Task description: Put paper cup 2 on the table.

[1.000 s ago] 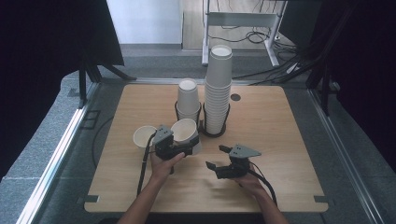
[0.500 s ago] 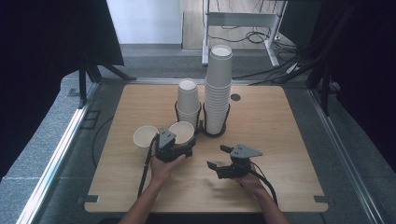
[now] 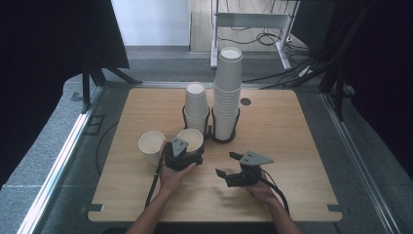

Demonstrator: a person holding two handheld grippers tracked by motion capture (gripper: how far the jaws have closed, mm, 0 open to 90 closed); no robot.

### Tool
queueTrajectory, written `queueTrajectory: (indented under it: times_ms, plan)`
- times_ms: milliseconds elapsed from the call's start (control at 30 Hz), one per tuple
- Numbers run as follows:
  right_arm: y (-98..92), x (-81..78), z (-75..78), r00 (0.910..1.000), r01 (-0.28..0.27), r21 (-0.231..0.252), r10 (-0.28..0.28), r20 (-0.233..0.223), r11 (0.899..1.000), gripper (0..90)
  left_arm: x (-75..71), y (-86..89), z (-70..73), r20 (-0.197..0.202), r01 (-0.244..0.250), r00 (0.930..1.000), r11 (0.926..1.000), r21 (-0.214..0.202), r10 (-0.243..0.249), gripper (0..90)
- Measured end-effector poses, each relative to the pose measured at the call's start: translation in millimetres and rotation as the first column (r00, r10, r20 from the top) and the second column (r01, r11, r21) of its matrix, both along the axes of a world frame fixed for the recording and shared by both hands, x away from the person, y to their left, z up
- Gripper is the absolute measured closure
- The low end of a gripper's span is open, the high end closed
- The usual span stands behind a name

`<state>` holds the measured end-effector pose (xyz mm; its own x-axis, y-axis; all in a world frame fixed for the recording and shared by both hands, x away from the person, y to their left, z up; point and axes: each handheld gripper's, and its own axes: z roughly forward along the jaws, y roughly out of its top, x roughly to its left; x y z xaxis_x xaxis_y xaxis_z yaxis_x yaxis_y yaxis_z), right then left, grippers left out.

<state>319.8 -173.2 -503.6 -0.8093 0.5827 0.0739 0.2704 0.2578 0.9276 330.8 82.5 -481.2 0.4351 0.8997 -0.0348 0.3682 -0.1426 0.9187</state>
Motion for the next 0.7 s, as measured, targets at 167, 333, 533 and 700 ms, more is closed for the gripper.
queueTrajectory:
  times_ms: [167, 333, 533, 700]
  plan:
    - [0.0, 0.0, 0.1, 1.0, 0.001, 0.0, -0.001, 0.001, 1.0, 13.3, 1.0, -4.9, -2.5, 0.002, 0.006, 1.0, 0.9999, 0.014, -0.006, 13.1]
    - [-0.2, 0.1, 0.0, 1.0, 0.002, 0.0, -0.002, 0.002, 1.0, 13.3, 2.9, -7.5, -6.5, -0.002, -0.002, 1.0, 0.9992, 0.039, 0.002, 12.9]
    - [0.2, -0.1, -0.2, 1.0, 0.0, 0.0, 0.0, 0.002, 1.0, 13.3, 4.9, -9.7, -11.7, -0.009, -0.017, 0.9998, 0.9985, 0.053, 0.018, 12.5]
    - [0.7, -0.2, -0.7, 1.0, -0.001, -0.002, 0.001, 0.002, 1.0, 13.4, 6.0, -9.8, -13.8, -0.013, -0.013, 0.9998, 0.9984, 0.055, 0.014, 12.3]
